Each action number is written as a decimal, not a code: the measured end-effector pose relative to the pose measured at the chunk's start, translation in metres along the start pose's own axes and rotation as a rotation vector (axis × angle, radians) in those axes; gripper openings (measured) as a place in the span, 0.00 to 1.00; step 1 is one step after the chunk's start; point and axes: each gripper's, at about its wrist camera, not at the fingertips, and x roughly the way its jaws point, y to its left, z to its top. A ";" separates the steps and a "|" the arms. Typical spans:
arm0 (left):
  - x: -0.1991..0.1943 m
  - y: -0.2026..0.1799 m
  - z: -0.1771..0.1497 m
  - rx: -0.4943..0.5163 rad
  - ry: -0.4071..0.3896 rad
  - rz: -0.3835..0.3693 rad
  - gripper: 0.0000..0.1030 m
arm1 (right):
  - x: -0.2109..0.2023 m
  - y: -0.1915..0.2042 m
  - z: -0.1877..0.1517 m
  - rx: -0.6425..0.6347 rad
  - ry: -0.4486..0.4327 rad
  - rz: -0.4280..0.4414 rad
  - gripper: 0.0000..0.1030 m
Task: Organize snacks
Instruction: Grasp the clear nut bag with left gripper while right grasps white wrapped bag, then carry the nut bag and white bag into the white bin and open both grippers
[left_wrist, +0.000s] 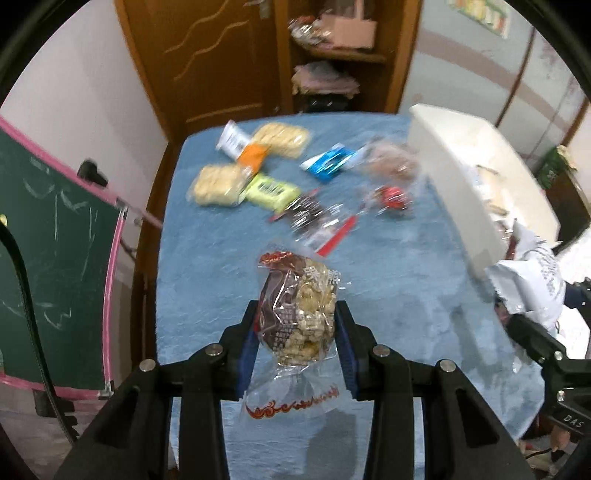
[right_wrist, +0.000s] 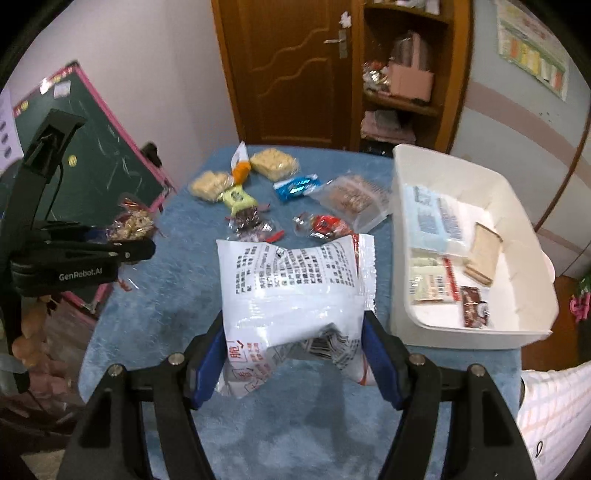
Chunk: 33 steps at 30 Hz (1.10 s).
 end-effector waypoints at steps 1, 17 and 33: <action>-0.007 -0.008 0.003 0.010 -0.011 -0.006 0.36 | -0.009 -0.006 -0.001 0.014 -0.016 0.001 0.67; -0.100 -0.180 0.094 0.223 -0.224 -0.063 0.36 | -0.136 -0.129 0.030 0.218 -0.364 -0.115 0.68; -0.042 -0.277 0.191 0.203 -0.248 -0.126 0.36 | -0.102 -0.236 0.078 0.333 -0.273 -0.147 0.68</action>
